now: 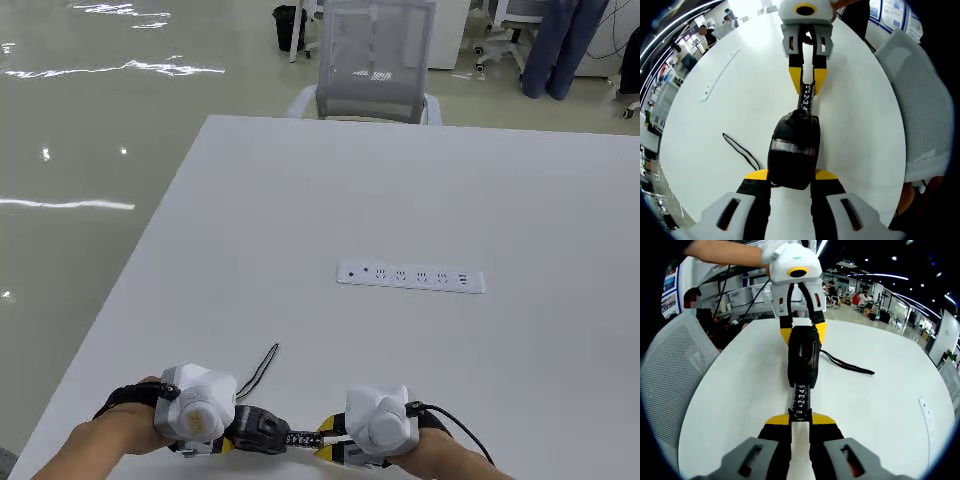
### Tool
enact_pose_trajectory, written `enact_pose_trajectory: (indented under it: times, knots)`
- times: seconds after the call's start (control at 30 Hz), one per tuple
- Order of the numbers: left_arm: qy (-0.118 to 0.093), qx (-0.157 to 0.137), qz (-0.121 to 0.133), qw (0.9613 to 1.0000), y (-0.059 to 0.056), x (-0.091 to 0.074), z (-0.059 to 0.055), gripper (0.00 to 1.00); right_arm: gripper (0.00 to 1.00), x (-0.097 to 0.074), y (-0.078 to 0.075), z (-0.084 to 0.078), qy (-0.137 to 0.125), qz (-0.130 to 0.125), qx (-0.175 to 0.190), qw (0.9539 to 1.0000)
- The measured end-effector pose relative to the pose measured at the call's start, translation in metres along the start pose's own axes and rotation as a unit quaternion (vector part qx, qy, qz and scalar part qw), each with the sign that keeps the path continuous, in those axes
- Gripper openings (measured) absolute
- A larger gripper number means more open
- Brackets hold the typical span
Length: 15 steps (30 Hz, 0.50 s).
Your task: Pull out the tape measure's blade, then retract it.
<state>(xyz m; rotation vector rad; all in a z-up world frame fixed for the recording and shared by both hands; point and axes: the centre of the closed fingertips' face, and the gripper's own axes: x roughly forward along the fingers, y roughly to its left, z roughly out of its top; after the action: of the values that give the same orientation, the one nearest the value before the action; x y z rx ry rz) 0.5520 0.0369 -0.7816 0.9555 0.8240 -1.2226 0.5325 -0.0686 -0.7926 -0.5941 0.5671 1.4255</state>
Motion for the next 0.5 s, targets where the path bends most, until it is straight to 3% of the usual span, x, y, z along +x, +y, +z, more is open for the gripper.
enact_pose_trajectory:
  times: [0.5]
  knots:
    - [0.000,0.001,-0.002,1.0000,-0.0001,0.0013,0.0004,0.26,0.10,-0.0068,0.0021,-0.0064,-0.001,0.001,0.000,1.0000]
